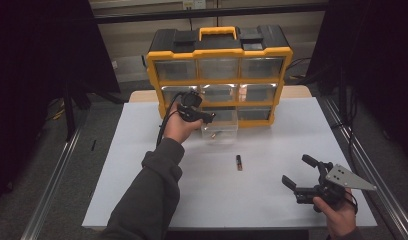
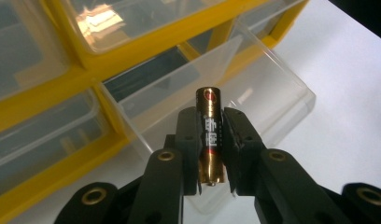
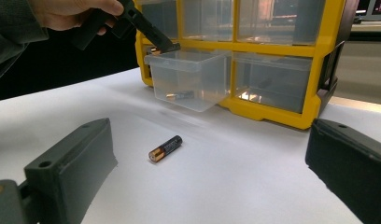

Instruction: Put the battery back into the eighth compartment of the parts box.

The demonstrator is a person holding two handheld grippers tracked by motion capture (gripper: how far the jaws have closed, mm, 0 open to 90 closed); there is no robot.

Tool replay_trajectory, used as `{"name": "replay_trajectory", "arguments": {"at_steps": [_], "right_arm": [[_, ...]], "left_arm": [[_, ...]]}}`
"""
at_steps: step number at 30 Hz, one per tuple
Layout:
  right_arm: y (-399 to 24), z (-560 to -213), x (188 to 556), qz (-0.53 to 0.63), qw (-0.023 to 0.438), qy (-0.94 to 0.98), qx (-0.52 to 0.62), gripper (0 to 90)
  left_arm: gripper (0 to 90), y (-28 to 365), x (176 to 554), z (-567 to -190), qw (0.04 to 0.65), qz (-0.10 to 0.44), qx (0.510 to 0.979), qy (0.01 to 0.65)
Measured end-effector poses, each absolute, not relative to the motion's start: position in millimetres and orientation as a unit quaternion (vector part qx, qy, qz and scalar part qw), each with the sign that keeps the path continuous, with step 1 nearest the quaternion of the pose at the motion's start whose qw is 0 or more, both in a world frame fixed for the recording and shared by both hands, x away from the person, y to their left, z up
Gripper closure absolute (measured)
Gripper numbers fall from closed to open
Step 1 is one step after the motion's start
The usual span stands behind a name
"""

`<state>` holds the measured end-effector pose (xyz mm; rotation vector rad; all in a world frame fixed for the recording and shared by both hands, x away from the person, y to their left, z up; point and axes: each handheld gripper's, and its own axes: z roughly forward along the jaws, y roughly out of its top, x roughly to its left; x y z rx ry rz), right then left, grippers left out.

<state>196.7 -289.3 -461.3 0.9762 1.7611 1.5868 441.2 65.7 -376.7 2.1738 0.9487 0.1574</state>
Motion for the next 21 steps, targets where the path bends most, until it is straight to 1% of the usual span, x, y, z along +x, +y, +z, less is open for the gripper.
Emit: {"name": "replay_trajectory", "arguments": {"at_steps": [2, 13, 16, 18, 19, 21], "right_arm": [[-289.2, -461.4, 196.6, 0.594, 0.284, 0.658, 0.366, 0.8], [-289.0, -461.6, 196.9, 0.594, 0.283, 0.658, 0.365, 0.9], [-289.2, -461.3, 196.3, 0.594, 0.283, 0.659, 0.365, 0.9], [-289.3, -461.3, 196.4, 0.594, 0.283, 0.659, 0.364, 0.9], [-289.3, -461.3, 196.3, 0.594, 0.282, 0.658, 0.366, 0.8], [-289.2, -461.4, 196.4, 0.594, 0.282, 0.658, 0.366, 0.8]], "left_arm": [[77.3, 65.8, 442.2, -378.0, 0.381, 0.06, 0.843, 0.374], [76.5, 64.2, 445.3, -382.0, 0.378, 0.076, 0.844, 0.372], [68.1, 64.2, 444.2, -380.7, 0.386, 0.077, 0.839, 0.376], [66.8, 65.9, 443.1, -376.9, 0.378, 0.075, 0.845, 0.372], [65.5, 64.9, 441.5, -377.3, 0.392, 0.075, 0.837, 0.373], [62.5, 65.1, 439.1, -375.0, 0.391, 0.078, 0.839, 0.37]]}}
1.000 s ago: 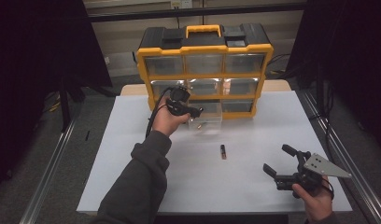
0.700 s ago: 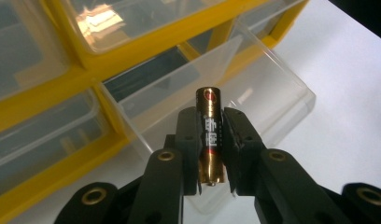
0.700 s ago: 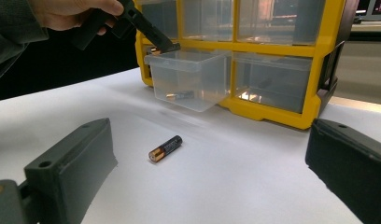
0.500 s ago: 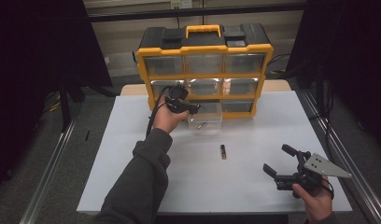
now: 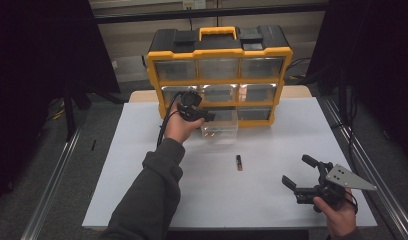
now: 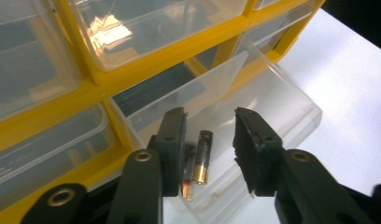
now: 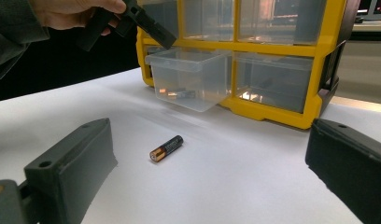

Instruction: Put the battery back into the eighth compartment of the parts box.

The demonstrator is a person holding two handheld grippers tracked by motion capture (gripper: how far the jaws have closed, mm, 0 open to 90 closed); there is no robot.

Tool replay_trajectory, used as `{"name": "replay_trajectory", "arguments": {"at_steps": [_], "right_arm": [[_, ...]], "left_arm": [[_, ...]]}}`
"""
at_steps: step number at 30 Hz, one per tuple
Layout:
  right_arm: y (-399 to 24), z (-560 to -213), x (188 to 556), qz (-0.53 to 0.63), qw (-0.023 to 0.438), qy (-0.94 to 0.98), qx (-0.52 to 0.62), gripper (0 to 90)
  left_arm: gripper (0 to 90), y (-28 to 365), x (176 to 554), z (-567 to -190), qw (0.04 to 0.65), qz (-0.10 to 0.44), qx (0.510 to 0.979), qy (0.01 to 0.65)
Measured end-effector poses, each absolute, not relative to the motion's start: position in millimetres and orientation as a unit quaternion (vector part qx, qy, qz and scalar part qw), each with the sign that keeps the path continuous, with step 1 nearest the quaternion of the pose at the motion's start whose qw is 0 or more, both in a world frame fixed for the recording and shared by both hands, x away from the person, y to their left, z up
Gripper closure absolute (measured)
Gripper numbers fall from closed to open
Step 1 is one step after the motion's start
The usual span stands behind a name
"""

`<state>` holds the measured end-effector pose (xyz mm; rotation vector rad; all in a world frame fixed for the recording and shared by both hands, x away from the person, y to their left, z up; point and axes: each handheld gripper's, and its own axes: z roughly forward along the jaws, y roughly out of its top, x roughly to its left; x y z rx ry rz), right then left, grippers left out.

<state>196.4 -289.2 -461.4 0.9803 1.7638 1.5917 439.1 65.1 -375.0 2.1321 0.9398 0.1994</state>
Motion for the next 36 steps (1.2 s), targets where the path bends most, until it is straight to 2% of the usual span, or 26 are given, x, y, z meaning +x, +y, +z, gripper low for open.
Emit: {"name": "replay_trajectory", "arguments": {"at_steps": [4, 14, 23, 36], "right_arm": [[-288.9, -461.3, 196.7, 0.594, 0.285, 0.659, 0.363, 0.9], [-289.2, -461.3, 196.1, 0.591, 0.285, 0.66, 0.365, 0.9], [-288.2, -461.0, 195.9, 0.593, 0.283, 0.66, 0.364, 0.9], [-288.1, -461.1, 196.2, 0.594, 0.283, 0.661, 0.362, 0.9]], "left_arm": [[56.2, 62.9, 432.8, -371.7, 0.406, 0.074, 0.837, 0.36], [32.4, 48.3, 408.5, -366.7, 0.428, 0.04, 0.845, 0.317], [24.1, 39.8, 395.6, -379.3, 0.442, 0.02, 0.848, 0.292], [19.6, 29.0, 378.6, -396.6, 0.432, 0.013, 0.859, 0.275]]}}
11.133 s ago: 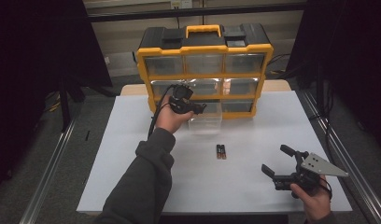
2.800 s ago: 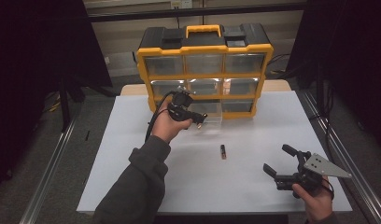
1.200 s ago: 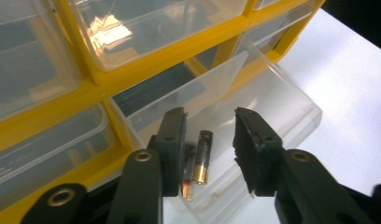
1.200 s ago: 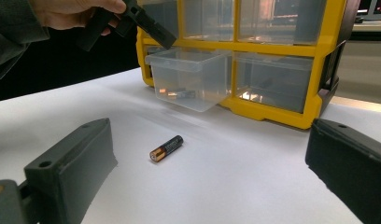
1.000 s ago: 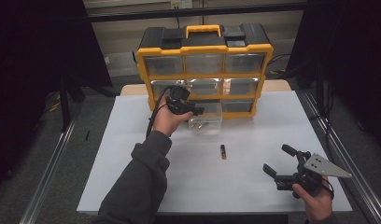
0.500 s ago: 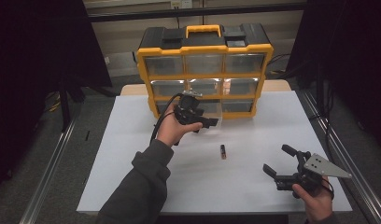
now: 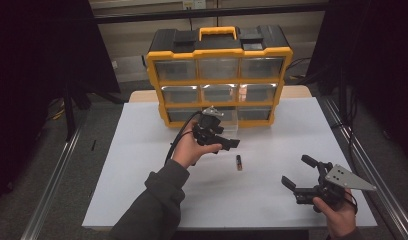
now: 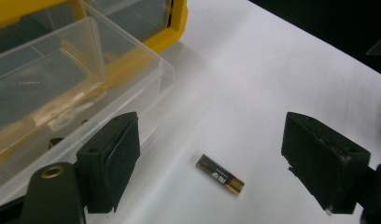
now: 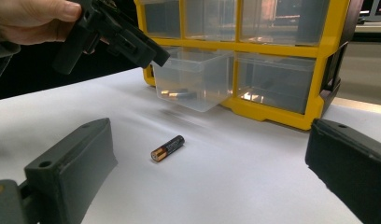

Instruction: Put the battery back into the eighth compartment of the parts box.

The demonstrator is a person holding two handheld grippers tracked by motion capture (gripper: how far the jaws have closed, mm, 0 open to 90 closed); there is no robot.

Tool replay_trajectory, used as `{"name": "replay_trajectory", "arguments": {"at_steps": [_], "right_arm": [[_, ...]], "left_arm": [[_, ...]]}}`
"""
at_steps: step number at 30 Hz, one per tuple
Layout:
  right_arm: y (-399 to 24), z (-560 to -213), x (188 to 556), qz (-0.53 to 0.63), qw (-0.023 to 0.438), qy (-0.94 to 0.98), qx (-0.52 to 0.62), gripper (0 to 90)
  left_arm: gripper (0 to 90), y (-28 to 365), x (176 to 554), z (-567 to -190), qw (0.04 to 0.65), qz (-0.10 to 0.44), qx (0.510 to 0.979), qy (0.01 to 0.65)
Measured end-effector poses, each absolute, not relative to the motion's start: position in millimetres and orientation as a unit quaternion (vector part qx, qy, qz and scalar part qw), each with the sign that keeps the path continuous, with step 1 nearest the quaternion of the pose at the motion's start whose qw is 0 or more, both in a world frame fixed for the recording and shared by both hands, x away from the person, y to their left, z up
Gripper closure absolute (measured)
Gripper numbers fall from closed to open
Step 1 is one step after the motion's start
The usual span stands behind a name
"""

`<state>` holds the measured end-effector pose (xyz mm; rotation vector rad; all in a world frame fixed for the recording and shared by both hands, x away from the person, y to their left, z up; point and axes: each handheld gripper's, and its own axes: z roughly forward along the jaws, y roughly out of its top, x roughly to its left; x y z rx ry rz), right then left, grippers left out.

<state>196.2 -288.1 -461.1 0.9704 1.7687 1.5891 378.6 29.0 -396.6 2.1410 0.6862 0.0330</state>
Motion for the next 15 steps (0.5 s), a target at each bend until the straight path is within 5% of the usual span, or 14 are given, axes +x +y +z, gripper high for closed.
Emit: {"name": "replay_trajectory", "arguments": {"at_steps": [15], "right_arm": [[-287.7, -460.9, 196.1, 0.596, 0.282, 0.66, 0.361, 0.9]], "left_arm": [[20.8, 13.4, 368.5, -426.3, 0.397, 0.018, 0.88, 0.26]]}}
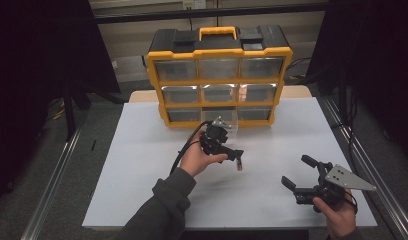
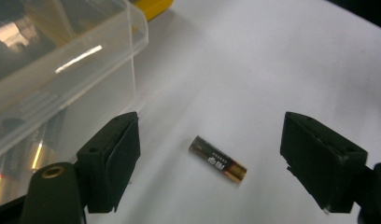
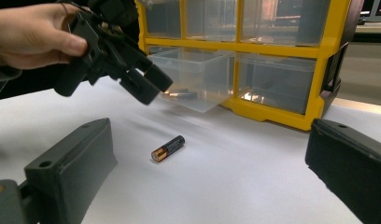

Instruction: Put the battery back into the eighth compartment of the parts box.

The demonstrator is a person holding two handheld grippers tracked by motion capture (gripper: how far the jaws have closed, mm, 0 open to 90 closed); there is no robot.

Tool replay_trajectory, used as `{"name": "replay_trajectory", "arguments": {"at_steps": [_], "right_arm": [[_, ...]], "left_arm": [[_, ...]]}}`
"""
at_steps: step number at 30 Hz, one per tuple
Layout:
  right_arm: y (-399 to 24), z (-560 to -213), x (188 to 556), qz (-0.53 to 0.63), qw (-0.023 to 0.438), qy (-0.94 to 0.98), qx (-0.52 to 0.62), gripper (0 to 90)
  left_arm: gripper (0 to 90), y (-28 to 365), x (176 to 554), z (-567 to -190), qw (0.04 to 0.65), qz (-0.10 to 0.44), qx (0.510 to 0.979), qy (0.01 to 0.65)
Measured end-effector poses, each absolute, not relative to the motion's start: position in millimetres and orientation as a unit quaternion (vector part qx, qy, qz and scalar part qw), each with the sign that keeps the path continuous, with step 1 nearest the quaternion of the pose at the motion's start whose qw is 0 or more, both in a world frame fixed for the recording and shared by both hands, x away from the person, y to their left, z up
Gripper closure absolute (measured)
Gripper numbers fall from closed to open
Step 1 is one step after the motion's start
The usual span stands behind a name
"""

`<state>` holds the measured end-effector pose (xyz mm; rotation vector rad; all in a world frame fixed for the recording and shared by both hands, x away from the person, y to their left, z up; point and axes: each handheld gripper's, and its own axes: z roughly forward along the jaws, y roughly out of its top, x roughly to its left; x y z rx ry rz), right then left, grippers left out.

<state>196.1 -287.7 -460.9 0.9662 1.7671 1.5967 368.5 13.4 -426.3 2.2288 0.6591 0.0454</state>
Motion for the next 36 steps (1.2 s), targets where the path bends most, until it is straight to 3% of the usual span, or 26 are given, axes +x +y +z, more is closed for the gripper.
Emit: {"name": "replay_trajectory", "arguments": {"at_steps": [10, 12, 36], "right_arm": [[-288.1, -460.6, 195.7, 0.595, 0.283, 0.659, 0.362, 0.9], [-288.1, -460.7, 195.7, 0.595, 0.283, 0.659, 0.363, 1.0], [-288.4, -460.5, 195.2, 0.594, 0.283, 0.66, 0.362, 1.3]], "left_arm": [[35.2, 7.8, 363.9, -448.3, 0.373, 0.033, 0.884, 0.279], [41.6, 6.6, 362.3, -450.6, 0.367, 0.033, 0.887, 0.278], [55.0, -9.3, 352.1, -468.4, 0.342, 0.047, 0.898, 0.271]]}}
